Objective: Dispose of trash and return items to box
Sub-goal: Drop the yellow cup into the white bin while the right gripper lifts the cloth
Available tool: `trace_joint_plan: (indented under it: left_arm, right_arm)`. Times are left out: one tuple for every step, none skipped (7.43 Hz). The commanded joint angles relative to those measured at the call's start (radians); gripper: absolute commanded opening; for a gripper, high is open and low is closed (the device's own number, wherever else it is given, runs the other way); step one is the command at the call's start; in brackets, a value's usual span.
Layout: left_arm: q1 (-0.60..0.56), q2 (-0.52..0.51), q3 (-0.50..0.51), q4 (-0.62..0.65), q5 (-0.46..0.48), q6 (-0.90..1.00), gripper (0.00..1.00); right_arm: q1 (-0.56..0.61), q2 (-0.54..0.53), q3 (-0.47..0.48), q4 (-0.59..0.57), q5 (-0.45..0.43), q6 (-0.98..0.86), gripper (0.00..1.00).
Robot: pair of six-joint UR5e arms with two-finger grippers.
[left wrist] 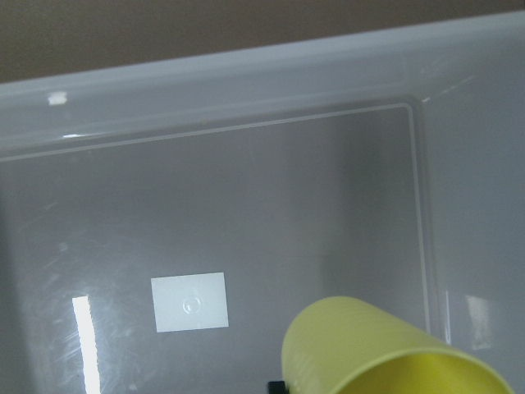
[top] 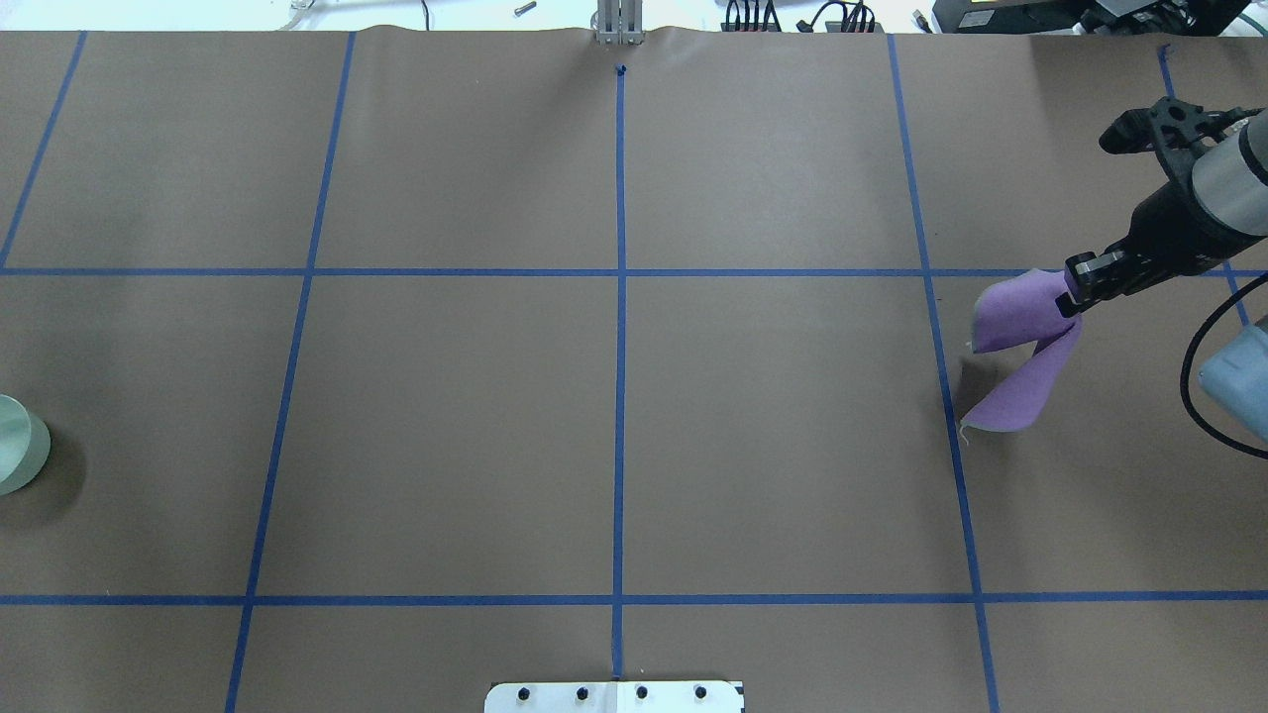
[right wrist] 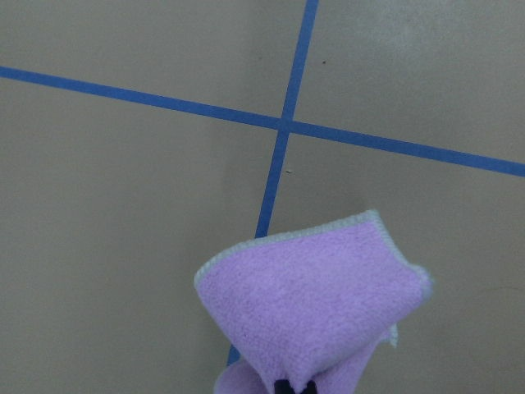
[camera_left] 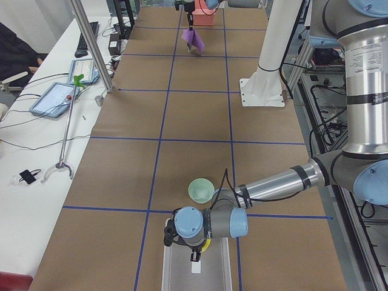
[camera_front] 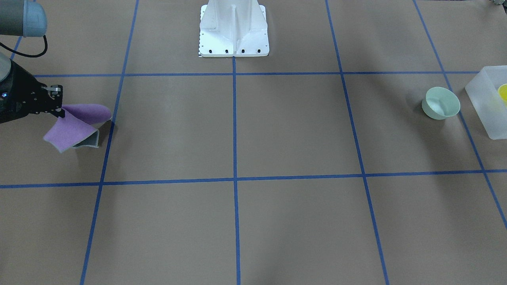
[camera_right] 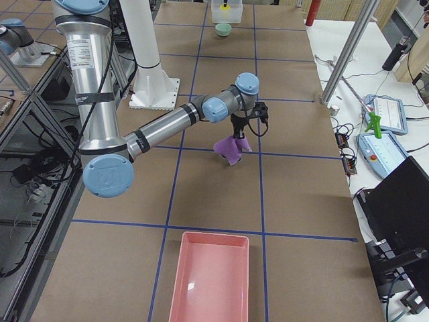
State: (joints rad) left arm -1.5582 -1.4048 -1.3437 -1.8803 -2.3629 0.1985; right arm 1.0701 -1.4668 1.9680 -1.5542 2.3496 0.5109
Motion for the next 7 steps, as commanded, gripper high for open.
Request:
trace_joint_plan:
  left_arm:
    - [0.000, 0.049, -0.006, -0.210, -0.001, 0.010, 0.98]
    - [-0.014, 0.049, -0.043, -0.221, -0.012, 0.010, 0.98]
    - [-0.089, 0.032, -0.087, -0.195, -0.013, 0.009, 0.98]
    - [-0.129, -0.005, -0.147, -0.098, -0.085, -0.001, 0.98]
    - [-0.135, -0.043, -0.229, 0.041, -0.114, -0.004, 0.98]
    - [-0.134, -0.054, -0.283, 0.093, -0.113, -0.031, 0.98]
    - [-0.125, -0.069, -0.298, 0.080, -0.122, -0.144, 0.98]
  right_arm:
    - [0.056, -0.036, 0.032, -0.001, 0.002, -0.003, 0.00]
    - [0.095, -0.064, 0.034, -0.001, 0.002, -0.012, 0.00]
    - [0.120, -0.081, 0.034, 0.000, 0.002, -0.015, 0.00]
    - [0.141, -0.090, 0.032, 0.000, 0.000, -0.020, 0.00]
    - [0.169, -0.110, 0.032, 0.000, 0.000, -0.035, 0.00]
    - [0.192, -0.128, 0.029, -0.001, 0.000, -0.066, 0.00]
    - [0.215, -0.133, 0.002, -0.003, -0.012, -0.115, 0.00]
